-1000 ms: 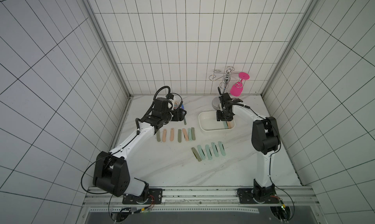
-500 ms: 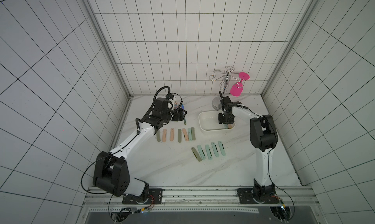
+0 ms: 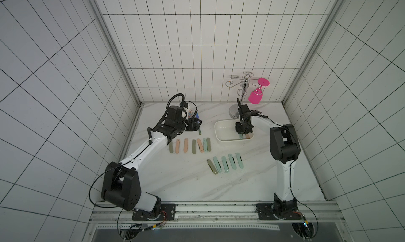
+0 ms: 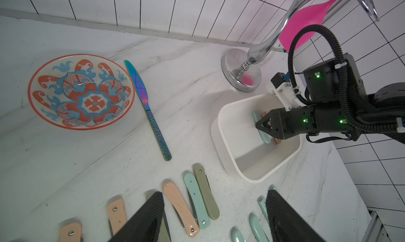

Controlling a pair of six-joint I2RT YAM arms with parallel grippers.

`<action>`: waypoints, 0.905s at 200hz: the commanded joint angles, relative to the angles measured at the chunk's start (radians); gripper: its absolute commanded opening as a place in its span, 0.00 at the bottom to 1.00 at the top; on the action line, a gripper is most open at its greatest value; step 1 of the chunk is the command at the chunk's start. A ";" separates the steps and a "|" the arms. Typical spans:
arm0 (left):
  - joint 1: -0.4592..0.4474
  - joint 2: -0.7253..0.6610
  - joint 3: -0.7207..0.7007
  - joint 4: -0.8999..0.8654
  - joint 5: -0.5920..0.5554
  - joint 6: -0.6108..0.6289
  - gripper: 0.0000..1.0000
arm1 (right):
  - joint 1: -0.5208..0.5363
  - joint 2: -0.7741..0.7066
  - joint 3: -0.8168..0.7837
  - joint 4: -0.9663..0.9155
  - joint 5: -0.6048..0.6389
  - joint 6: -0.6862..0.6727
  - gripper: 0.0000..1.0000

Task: Take the fruit knife out of the storage box
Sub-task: Pick up the fruit knife from the storage box.

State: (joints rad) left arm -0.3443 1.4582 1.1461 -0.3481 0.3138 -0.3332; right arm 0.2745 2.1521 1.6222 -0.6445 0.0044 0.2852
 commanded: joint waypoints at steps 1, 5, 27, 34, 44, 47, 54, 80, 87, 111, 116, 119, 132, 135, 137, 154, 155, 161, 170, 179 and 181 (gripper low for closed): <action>-0.001 0.011 -0.005 0.025 0.012 -0.004 0.76 | -0.006 0.007 -0.053 -0.026 -0.048 0.008 0.18; -0.001 0.011 -0.005 0.027 0.013 -0.004 0.76 | -0.006 0.004 -0.053 -0.026 -0.052 0.008 0.16; -0.001 0.013 -0.006 0.030 0.016 -0.007 0.76 | -0.003 -0.005 -0.056 -0.026 -0.063 0.009 0.03; -0.002 0.015 -0.006 0.032 0.017 -0.010 0.76 | -0.001 -0.012 -0.056 -0.026 -0.064 0.009 0.01; -0.001 0.014 -0.006 0.033 0.021 -0.010 0.76 | 0.002 -0.022 -0.056 -0.024 -0.066 0.009 0.00; -0.001 0.014 -0.007 0.033 0.023 -0.010 0.76 | 0.002 -0.027 -0.056 -0.024 -0.066 0.008 0.00; -0.002 0.014 -0.007 0.035 0.025 -0.011 0.76 | 0.005 -0.033 -0.055 -0.023 -0.068 0.008 0.00; -0.002 0.016 -0.008 0.042 0.037 -0.018 0.75 | 0.024 -0.067 -0.056 -0.024 -0.076 0.005 0.00; -0.001 0.018 -0.007 0.044 0.040 -0.020 0.76 | 0.032 -0.080 -0.061 -0.024 -0.080 0.005 0.00; -0.003 0.019 -0.010 0.052 0.053 -0.029 0.76 | 0.065 -0.121 -0.077 -0.024 -0.080 0.005 0.00; -0.002 0.020 -0.010 0.054 0.059 -0.032 0.76 | 0.071 -0.127 -0.078 -0.024 -0.082 0.006 0.00; -0.003 0.022 -0.010 0.056 0.063 -0.032 0.76 | 0.074 -0.132 -0.079 -0.024 -0.083 0.005 0.00; -0.002 0.028 -0.008 0.056 0.080 -0.041 0.76 | 0.091 -0.156 -0.083 -0.024 -0.083 0.003 0.00; -0.002 0.028 -0.008 0.056 0.083 -0.042 0.76 | 0.094 -0.160 -0.085 -0.024 -0.083 0.003 0.00; -0.002 0.029 -0.008 0.057 0.085 -0.044 0.76 | 0.095 -0.163 -0.086 -0.024 -0.081 0.003 0.00; -0.004 0.035 -0.006 0.058 0.099 -0.053 0.76 | 0.114 -0.191 -0.094 -0.024 -0.084 0.003 0.00; -0.004 0.036 -0.006 0.059 0.101 -0.054 0.76 | 0.115 -0.192 -0.094 -0.024 -0.084 0.003 0.00; -0.005 0.039 -0.007 0.062 0.107 -0.057 0.76 | 0.121 -0.203 -0.096 -0.024 -0.086 0.004 0.00; -0.008 0.043 -0.006 0.067 0.118 -0.065 0.75 | 0.131 -0.218 -0.098 -0.024 -0.096 0.002 0.00; -0.011 0.049 -0.007 0.074 0.132 -0.072 0.76 | 0.145 -0.235 -0.100 -0.024 -0.105 -0.001 0.00; -0.012 0.051 -0.007 0.076 0.136 -0.075 0.76 | 0.148 -0.238 -0.100 -0.024 -0.106 -0.001 0.00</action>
State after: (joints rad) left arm -0.3462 1.4841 1.1458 -0.3088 0.4023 -0.3798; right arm 0.3946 1.9663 1.5623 -0.6468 -0.0772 0.2871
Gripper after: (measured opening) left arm 0.756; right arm 0.231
